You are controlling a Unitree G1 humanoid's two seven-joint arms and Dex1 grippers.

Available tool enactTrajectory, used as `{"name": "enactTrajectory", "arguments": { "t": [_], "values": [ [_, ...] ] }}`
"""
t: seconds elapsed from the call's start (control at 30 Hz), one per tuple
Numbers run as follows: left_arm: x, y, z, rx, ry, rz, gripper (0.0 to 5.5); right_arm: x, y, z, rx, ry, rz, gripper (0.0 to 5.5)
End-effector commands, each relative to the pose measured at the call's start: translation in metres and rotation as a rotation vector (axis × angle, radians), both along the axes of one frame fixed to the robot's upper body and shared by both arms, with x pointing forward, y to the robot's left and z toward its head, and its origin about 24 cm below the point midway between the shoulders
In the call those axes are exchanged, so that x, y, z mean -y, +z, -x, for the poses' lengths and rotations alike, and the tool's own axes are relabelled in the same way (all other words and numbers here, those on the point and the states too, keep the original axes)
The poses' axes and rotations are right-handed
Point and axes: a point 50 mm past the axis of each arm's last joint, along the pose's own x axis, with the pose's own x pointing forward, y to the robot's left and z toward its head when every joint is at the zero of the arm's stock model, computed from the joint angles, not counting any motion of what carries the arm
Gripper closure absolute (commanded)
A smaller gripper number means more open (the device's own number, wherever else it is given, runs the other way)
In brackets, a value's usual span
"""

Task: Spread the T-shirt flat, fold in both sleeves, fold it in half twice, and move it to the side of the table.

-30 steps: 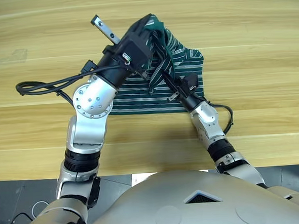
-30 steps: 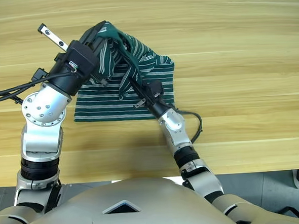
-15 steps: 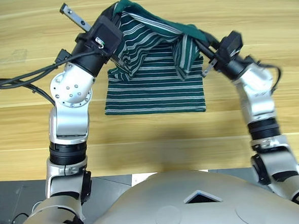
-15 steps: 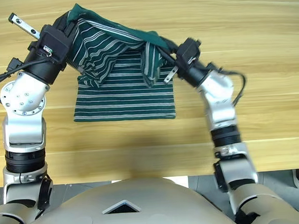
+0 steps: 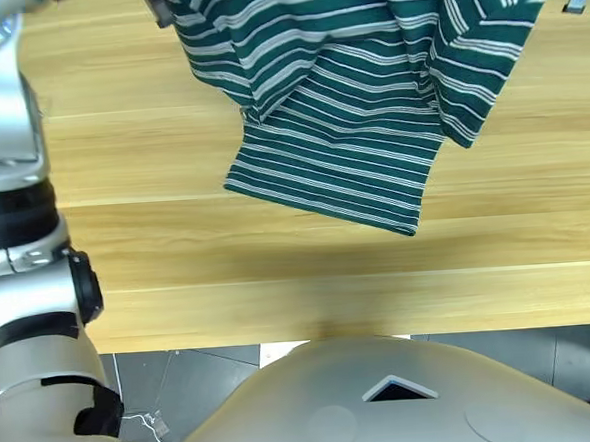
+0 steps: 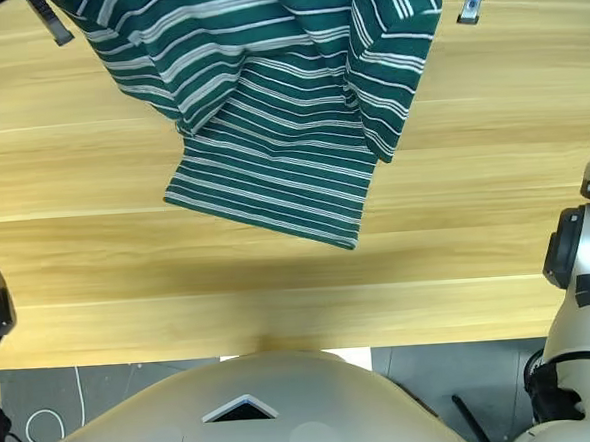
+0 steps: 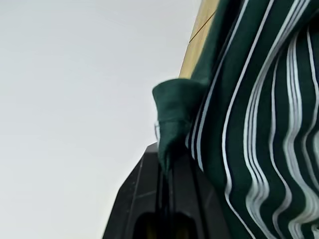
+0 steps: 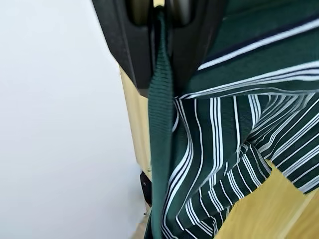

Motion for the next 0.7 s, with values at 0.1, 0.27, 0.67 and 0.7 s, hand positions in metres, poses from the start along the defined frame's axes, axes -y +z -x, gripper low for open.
{"name": "enactTrajectory", "arguments": {
  "t": [0.1, 0.27, 0.67, 0.7],
  "values": [
    [-0.009, 0.029, -0.031, -0.018, 0.05, -0.109, 5.5, 0.004, 0.029, -0.026, 0.004, -0.094, -0.065, 5.49],
    [0.001, 0.049, -0.109, 0.179, 0.378, -0.038, 5.5, -0.007, 0.039, -0.089, 0.251, -0.566, -0.162, 5.49],
    [0.024, 0.075, -0.12, 0.425, 0.419, -0.164, 5.5, -0.002, 0.062, -0.098, 0.563, -0.808, -0.191, 5.49],
    [0.025, 0.05, -0.12, 0.356, 0.322, -0.227, 5.5, 0.003, 0.044, -0.098, 0.515, -0.772, -0.167, 5.49]
  ]
}}
